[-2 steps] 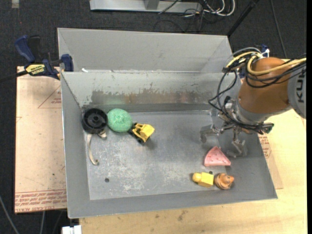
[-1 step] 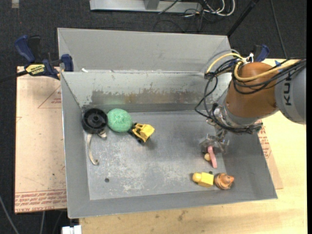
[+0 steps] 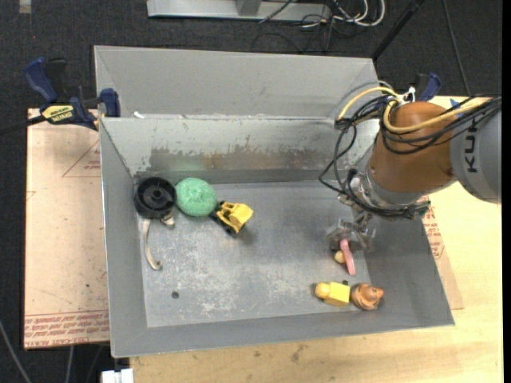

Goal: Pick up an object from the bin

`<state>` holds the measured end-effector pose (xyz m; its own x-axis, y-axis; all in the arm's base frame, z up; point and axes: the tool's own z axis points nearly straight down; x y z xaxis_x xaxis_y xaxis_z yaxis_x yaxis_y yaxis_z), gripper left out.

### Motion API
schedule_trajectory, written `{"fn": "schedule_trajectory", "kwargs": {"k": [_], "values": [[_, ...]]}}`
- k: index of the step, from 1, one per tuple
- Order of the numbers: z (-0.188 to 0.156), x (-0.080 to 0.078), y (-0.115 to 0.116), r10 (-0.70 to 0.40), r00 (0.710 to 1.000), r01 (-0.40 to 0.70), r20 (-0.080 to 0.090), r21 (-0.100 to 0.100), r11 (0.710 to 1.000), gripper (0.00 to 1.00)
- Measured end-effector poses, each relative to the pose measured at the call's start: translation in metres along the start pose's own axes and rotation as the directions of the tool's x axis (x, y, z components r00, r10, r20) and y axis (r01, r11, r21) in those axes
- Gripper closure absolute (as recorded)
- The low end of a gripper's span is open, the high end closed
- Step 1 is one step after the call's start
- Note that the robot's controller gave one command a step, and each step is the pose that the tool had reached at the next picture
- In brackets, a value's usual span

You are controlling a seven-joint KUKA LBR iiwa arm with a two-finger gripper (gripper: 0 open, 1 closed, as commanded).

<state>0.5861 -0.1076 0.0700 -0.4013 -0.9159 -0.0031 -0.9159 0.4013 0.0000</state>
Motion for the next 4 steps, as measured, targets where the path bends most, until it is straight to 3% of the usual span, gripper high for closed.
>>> {"fn": "schedule_trajectory", "kwargs": {"k": [2, 4], "values": [[-0.025, 0.0, 0.003, 0.001, 1.0, -0.001, -0.002, -0.01, 1.0, 1.0], [-0.066, 0.0, 0.0, 0.001, 1.0, -0.001, 0.0, 0.0, 1.0, 1.0]]}}
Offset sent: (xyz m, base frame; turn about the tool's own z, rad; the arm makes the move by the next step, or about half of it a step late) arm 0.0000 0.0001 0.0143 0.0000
